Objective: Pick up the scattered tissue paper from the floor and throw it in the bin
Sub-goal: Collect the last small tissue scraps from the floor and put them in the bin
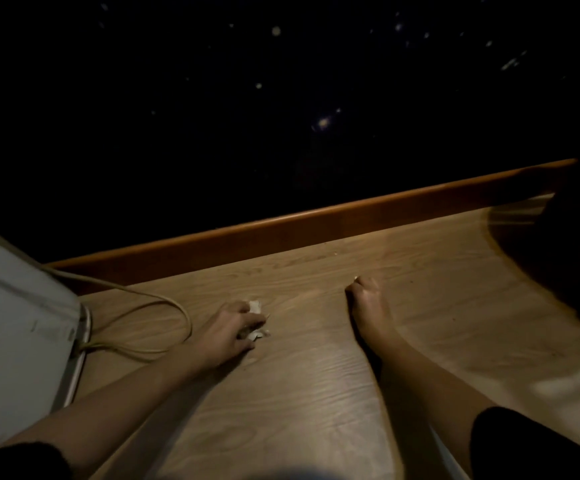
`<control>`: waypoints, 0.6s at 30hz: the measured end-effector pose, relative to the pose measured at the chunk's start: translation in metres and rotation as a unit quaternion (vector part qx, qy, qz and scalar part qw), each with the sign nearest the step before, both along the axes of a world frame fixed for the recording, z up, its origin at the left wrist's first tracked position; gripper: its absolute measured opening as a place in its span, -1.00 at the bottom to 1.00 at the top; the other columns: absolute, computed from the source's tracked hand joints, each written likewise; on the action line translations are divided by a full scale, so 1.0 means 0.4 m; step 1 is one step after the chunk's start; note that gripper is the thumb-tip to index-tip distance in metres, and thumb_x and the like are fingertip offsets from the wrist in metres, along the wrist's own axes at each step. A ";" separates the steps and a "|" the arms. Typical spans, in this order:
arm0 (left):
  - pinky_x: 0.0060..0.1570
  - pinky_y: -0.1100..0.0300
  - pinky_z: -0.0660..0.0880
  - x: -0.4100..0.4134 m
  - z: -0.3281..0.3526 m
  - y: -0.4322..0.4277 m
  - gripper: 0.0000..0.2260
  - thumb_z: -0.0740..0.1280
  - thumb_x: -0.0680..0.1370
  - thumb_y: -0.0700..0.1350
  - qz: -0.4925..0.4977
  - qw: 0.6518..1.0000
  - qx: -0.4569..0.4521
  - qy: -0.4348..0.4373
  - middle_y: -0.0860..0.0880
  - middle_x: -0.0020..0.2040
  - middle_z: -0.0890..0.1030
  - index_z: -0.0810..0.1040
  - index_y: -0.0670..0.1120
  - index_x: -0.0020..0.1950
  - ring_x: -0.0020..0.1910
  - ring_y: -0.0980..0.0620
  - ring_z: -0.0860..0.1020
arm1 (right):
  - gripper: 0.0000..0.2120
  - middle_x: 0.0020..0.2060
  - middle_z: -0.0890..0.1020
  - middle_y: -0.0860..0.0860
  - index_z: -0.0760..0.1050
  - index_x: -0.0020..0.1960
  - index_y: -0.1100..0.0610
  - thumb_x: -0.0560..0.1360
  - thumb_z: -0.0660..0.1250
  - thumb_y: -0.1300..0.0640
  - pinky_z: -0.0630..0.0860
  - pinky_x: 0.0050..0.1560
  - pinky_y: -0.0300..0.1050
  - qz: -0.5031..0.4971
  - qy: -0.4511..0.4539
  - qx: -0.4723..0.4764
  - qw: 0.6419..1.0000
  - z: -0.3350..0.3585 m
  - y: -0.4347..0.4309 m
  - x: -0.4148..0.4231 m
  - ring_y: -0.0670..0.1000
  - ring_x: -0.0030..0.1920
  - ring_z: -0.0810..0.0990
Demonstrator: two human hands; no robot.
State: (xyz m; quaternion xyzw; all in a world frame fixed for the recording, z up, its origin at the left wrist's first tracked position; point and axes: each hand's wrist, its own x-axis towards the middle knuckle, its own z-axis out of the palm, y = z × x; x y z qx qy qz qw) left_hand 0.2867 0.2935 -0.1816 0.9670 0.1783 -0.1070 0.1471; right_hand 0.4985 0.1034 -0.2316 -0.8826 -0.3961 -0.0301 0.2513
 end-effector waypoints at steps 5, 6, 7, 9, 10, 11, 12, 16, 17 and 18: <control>-0.10 0.25 0.39 0.017 -0.007 -0.045 -0.91 0.33 0.50 -0.17 0.065 0.992 -0.020 -0.110 -0.02 -0.07 0.57 0.61 -0.05 -0.04 -0.03 0.01 0.53 | -0.85 -0.16 0.60 0.15 0.60 -0.12 0.26 0.40 0.30 0.42 0.44 -0.17 -0.06 0.005 0.017 0.020 1.000 0.007 -0.038 -0.090 0.13 -0.12 0.52; -0.18 0.30 0.36 0.025 0.000 -0.052 -0.92 0.33 0.50 -0.19 0.101 0.988 -0.038 -0.112 0.00 -0.12 0.56 0.60 -0.04 -0.10 -0.11 0.06 0.53 | -0.85 -0.17 0.61 0.14 0.61 -0.13 0.26 0.41 0.29 0.42 0.43 -0.18 -0.11 -0.007 0.042 0.042 0.998 0.015 -0.046 -0.108 0.09 -0.13 0.52; -0.26 0.35 0.33 0.033 0.006 -0.057 -0.91 0.33 0.50 -0.21 0.131 0.984 -0.054 -0.108 0.02 -0.15 0.55 0.59 -0.03 -0.13 -0.18 0.12 0.50 | -0.84 -0.17 0.63 0.12 0.62 -0.12 0.26 0.43 0.29 0.41 0.42 -0.16 -0.16 -0.032 0.075 0.070 0.994 0.025 -0.053 -0.123 0.05 -0.14 0.53; -0.33 0.35 0.32 0.050 0.017 -0.058 -0.93 0.36 0.48 -0.22 0.139 0.985 -0.059 -0.088 -0.02 -0.14 0.60 0.61 -0.07 -0.13 -0.23 0.14 0.48 | -0.85 -0.18 0.66 0.06 0.65 -0.12 0.26 0.44 0.32 0.39 0.45 -0.09 -0.20 -0.111 0.183 0.118 0.970 0.042 -0.076 -0.119 -0.02 -0.14 0.57; -0.29 0.34 0.34 0.057 0.029 -0.060 -0.95 0.37 0.47 -0.21 0.135 0.986 -0.060 -0.078 -0.04 -0.13 0.62 0.62 -0.09 -0.12 -0.21 0.12 0.50 | -0.86 -0.19 0.66 0.05 0.65 -0.13 0.25 0.43 0.33 0.39 0.49 -0.08 -0.20 -0.149 0.263 0.137 0.943 0.052 -0.091 -0.102 -0.02 -0.14 0.60; -0.24 0.33 0.38 0.064 0.047 -0.064 -0.96 0.39 0.47 -0.20 0.130 0.987 -0.063 -0.075 -0.04 -0.12 0.63 0.62 -0.10 -0.10 -0.19 0.11 0.52 | -0.87 -0.19 0.66 0.07 0.65 -0.14 0.24 0.42 0.35 0.39 0.53 -0.12 -0.19 -0.176 0.342 0.162 0.909 0.063 -0.110 -0.077 0.00 -0.15 0.64; -0.21 0.31 0.42 0.075 0.069 -0.067 -0.95 0.40 0.46 -0.19 0.122 0.987 -0.063 -0.082 -0.05 -0.12 0.64 0.62 -0.11 -0.09 -0.19 0.11 0.53 | -0.87 -0.17 0.66 0.12 0.64 -0.10 0.26 0.42 0.36 0.40 0.55 -0.22 -0.22 -0.194 0.405 0.182 0.875 0.085 -0.132 -0.049 0.01 -0.18 0.67; -0.23 0.32 0.49 0.161 0.221 -0.084 -0.89 0.39 0.46 -0.21 0.052 0.987 0.004 -0.149 -0.08 -0.10 0.64 0.62 -0.16 -0.03 -0.22 0.14 0.53 | -0.82 0.02 0.62 0.23 0.55 0.07 0.37 0.49 0.28 0.39 0.57 -0.26 -0.35 -0.125 0.391 0.166 0.896 0.276 -0.221 0.071 -0.01 -0.12 0.61; -0.23 0.29 0.49 0.196 0.273 -0.092 -0.89 0.41 0.45 -0.21 0.033 0.986 0.015 -0.163 -0.07 -0.12 0.64 0.62 -0.17 -0.04 -0.22 0.14 0.53 | -0.83 0.02 0.63 0.21 0.56 0.05 0.36 0.49 0.27 0.38 0.57 -0.11 -0.29 -0.094 0.338 0.152 0.924 0.340 -0.237 0.099 0.02 -0.03 0.60; -0.23 0.28 0.48 0.235 0.327 -0.106 -0.89 0.42 0.45 -0.20 0.018 0.984 0.018 -0.177 -0.05 -0.14 0.62 0.63 -0.17 -0.05 -0.22 0.13 0.53 | -0.84 0.02 0.64 0.18 0.58 0.04 0.33 0.50 0.27 0.36 0.55 0.01 -0.21 -0.072 0.286 0.134 0.946 0.403 -0.253 0.124 0.03 0.03 0.59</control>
